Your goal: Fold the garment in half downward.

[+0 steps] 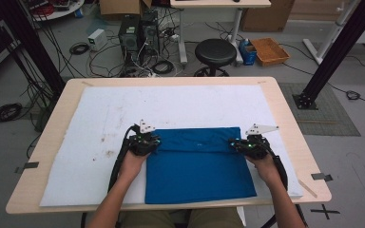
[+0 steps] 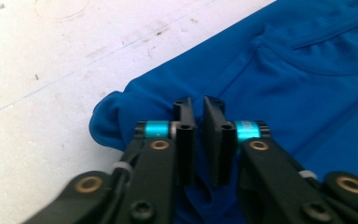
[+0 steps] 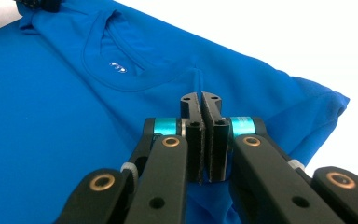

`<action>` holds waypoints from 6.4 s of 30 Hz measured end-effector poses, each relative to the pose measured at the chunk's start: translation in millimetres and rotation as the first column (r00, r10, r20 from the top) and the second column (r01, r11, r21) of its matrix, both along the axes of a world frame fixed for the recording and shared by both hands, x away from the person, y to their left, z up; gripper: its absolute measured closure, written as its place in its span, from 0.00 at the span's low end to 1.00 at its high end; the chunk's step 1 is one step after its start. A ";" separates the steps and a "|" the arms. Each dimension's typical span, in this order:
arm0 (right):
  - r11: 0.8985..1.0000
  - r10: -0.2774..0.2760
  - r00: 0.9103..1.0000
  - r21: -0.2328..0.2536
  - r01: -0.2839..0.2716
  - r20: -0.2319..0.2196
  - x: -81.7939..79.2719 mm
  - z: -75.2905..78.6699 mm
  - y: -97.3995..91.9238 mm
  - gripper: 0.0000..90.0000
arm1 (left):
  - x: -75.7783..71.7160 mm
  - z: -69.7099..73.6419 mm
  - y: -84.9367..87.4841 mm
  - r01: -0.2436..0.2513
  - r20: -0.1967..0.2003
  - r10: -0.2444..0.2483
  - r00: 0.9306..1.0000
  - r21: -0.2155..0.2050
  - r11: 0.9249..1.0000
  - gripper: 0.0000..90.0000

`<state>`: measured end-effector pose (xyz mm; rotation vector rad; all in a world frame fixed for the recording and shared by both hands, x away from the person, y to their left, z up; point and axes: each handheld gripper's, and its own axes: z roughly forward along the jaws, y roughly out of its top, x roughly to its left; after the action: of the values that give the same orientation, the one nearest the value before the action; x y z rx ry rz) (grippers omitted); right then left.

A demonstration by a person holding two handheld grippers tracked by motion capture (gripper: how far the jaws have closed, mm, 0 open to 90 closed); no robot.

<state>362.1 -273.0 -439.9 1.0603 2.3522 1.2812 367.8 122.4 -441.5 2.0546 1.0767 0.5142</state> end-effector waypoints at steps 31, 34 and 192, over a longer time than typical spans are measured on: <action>0.986 0.128 0.991 0.116 -0.122 -0.049 -47.3 13.8 -22.3 0.72 | -71.3 13.1 25.7 0.263 0.033 -0.264 0.964 -0.267 0.927 0.61; 0.985 0.151 0.986 0.094 -0.144 -0.072 -41.3 11.8 4.5 0.60 | -58.7 13.0 7.9 0.240 0.014 -0.246 0.969 -0.269 0.933 0.61; 0.930 -0.367 0.928 0.007 0.367 0.059 6.8 -0.3 -35.9 0.51 | -11.2 1.8 48.2 -0.057 0.117 0.111 0.987 -0.390 0.919 0.47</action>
<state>369.0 -308.8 -440.2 1.3619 1.9861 1.1466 356.6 170.6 -439.7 1.6114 1.0904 0.4382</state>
